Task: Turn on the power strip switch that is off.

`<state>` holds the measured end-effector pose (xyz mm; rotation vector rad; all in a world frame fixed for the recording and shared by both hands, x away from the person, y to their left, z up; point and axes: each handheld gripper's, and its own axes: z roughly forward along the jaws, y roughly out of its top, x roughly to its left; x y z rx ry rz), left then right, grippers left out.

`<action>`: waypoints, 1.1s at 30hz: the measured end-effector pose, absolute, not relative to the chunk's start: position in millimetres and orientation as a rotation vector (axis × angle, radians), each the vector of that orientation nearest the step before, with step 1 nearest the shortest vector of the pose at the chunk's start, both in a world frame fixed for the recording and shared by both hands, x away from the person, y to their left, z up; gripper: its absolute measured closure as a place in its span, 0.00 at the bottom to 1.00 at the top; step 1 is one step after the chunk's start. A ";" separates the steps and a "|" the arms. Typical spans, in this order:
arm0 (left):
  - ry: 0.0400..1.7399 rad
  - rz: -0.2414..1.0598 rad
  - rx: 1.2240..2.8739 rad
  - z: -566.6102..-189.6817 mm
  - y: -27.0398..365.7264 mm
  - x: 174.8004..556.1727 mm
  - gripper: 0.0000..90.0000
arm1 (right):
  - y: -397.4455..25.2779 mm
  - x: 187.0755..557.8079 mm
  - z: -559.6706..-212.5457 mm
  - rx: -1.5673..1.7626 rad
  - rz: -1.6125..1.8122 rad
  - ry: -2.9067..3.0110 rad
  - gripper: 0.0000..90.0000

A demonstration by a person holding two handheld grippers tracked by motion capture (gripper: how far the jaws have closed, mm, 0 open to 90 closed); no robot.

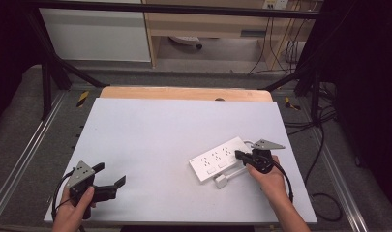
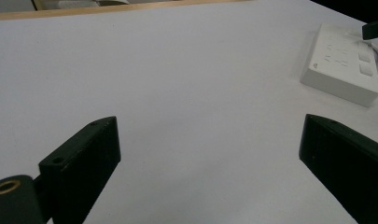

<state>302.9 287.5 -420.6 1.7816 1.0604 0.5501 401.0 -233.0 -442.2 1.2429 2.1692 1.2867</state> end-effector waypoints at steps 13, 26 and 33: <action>1.061 0.550 1.782 -420.6 287.5 302.8 0.06 | -231.7 400.4 -444.3 1.244 1.287 2.184 1.00; 1.060 0.547 1.784 -420.8 286.9 302.8 0.06 | -231.8 400.6 -446.0 1.234 1.311 2.198 1.00; 1.060 0.548 1.788 -420.8 286.7 302.6 0.06 | -231.9 400.9 -447.0 1.244 1.329 2.202 1.00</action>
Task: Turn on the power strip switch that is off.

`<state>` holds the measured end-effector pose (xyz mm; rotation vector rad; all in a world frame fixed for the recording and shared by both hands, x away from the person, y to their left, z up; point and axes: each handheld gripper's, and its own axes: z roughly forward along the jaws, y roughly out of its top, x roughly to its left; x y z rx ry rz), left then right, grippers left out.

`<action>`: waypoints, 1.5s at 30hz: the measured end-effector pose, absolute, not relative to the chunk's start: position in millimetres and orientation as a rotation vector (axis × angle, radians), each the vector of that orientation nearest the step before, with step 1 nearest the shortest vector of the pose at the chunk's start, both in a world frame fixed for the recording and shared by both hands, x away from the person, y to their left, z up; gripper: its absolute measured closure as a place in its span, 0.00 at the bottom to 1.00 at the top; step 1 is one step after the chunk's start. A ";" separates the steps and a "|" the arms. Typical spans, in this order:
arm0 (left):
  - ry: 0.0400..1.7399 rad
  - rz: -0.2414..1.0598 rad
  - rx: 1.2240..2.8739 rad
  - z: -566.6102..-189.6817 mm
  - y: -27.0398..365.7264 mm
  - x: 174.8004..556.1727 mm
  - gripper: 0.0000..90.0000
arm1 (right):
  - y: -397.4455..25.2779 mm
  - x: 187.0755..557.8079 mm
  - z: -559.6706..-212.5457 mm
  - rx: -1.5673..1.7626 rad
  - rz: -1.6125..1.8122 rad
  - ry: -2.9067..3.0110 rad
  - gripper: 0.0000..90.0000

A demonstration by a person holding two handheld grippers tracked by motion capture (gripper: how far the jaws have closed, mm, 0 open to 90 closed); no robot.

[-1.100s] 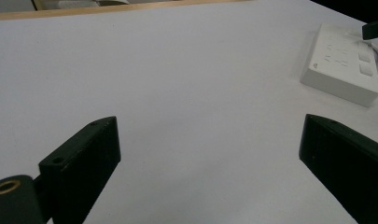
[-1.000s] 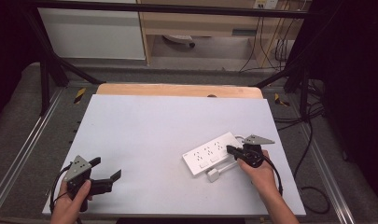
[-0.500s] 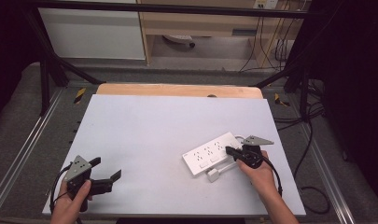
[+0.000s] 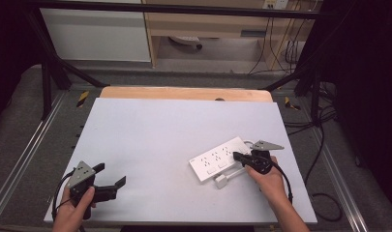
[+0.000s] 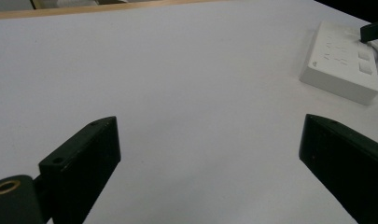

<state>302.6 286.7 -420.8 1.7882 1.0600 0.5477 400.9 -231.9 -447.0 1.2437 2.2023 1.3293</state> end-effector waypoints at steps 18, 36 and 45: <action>1.061 0.550 1.793 -420.9 286.9 302.6 0.06 | -233.3 401.6 -449.3 1.291 1.364 2.183 1.00; 1.061 0.549 1.793 -421.0 286.9 302.8 0.06 | -233.2 400.8 -449.7 1.284 1.350 2.186 1.00; 1.058 0.558 1.794 -420.7 287.2 302.9 0.06 | -232.8 400.8 -449.6 1.268 1.345 2.189 1.00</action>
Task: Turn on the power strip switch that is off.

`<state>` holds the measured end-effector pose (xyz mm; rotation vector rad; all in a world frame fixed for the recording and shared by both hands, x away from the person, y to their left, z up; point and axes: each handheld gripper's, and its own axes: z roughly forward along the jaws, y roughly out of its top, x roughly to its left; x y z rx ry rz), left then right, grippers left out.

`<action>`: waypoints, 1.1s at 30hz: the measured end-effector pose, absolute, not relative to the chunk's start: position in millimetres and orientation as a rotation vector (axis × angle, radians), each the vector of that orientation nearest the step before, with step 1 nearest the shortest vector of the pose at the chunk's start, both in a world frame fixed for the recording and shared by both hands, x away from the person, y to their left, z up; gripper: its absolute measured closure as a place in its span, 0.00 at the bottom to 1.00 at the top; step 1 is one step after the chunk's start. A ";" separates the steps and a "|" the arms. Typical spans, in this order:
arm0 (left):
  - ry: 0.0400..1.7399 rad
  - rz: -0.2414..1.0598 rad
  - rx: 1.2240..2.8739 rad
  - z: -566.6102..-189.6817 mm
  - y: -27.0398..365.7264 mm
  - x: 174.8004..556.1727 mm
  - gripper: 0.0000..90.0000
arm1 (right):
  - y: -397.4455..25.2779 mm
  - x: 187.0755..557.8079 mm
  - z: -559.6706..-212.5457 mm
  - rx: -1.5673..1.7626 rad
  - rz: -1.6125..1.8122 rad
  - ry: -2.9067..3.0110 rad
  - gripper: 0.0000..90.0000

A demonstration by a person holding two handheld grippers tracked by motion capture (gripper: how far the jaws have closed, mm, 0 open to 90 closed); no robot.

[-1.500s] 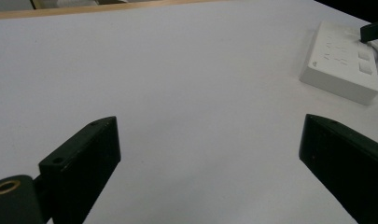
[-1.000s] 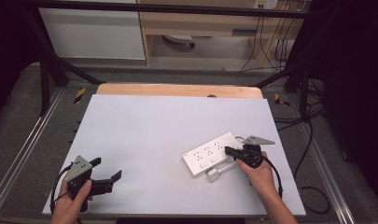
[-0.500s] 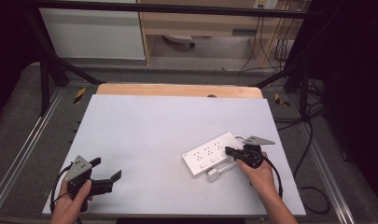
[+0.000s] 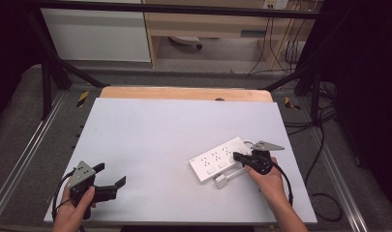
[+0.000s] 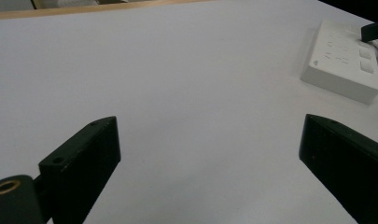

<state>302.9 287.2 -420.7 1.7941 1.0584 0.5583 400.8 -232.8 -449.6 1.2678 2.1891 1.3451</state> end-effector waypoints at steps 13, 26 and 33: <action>1.057 0.551 1.790 -420.8 286.9 302.9 0.06 | -233.3 401.3 -449.3 1.273 1.348 2.184 1.00; 1.056 0.559 1.796 -420.6 287.3 302.9 0.06 | -233.4 400.7 -446.5 1.269 1.373 2.164 1.00; 1.056 0.558 1.796 -420.7 287.3 302.9 0.06 | -232.8 400.9 -445.7 1.262 1.383 2.158 1.00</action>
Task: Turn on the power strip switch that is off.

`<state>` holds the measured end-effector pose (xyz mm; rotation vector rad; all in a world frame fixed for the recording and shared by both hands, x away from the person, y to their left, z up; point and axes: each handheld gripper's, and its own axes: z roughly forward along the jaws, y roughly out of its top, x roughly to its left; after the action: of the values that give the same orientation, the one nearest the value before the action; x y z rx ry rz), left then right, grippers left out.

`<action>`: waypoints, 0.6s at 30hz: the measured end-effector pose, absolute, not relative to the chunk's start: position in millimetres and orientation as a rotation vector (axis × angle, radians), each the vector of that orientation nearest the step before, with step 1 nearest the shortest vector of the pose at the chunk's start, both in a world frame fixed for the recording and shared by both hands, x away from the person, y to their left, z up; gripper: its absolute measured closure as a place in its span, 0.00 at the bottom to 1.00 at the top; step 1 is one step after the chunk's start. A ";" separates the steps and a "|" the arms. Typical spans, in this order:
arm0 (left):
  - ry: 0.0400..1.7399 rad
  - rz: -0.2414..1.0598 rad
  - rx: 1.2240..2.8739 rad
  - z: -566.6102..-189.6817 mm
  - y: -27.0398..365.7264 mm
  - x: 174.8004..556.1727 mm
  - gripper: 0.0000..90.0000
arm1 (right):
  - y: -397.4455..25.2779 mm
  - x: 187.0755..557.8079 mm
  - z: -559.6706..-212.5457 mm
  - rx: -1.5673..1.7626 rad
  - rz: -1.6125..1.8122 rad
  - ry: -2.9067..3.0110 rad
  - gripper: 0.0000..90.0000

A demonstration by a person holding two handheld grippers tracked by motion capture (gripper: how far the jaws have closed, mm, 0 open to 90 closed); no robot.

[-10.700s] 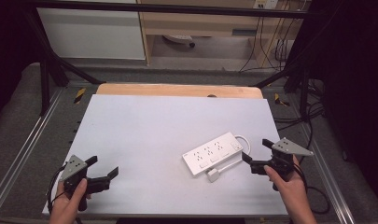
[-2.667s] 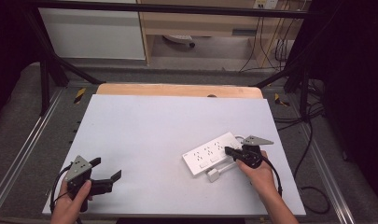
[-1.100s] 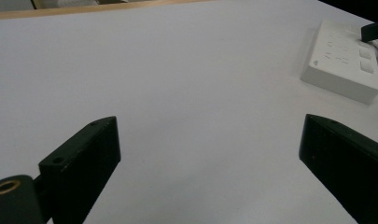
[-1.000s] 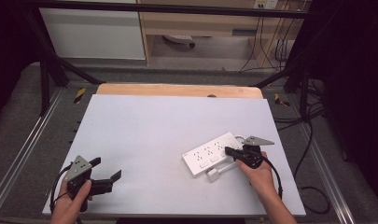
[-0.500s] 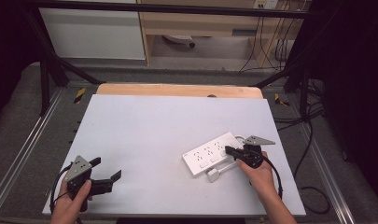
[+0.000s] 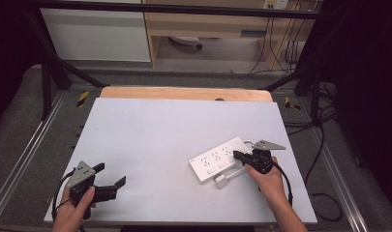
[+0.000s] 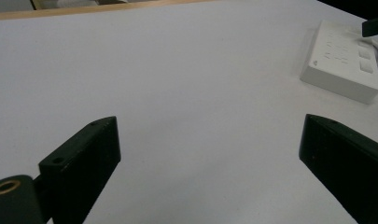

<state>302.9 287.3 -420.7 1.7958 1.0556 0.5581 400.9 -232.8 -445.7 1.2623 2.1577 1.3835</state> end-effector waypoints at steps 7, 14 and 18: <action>1.056 0.557 1.796 -420.8 287.2 302.8 0.06 | -233.8 399.7 -443.3 1.259 1.398 2.143 0.99; 1.056 0.556 1.797 -420.9 287.2 302.9 0.06 | -233.4 398.3 -439.7 1.226 1.434 2.125 0.95; 1.055 0.555 1.797 -420.8 287.2 302.9 0.06 | -232.9 397.0 -438.3 1.215 1.442 2.115 0.94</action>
<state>302.9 287.2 -420.8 1.7972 1.0548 0.5552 397.0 -232.9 -438.3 1.2154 2.1151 1.4422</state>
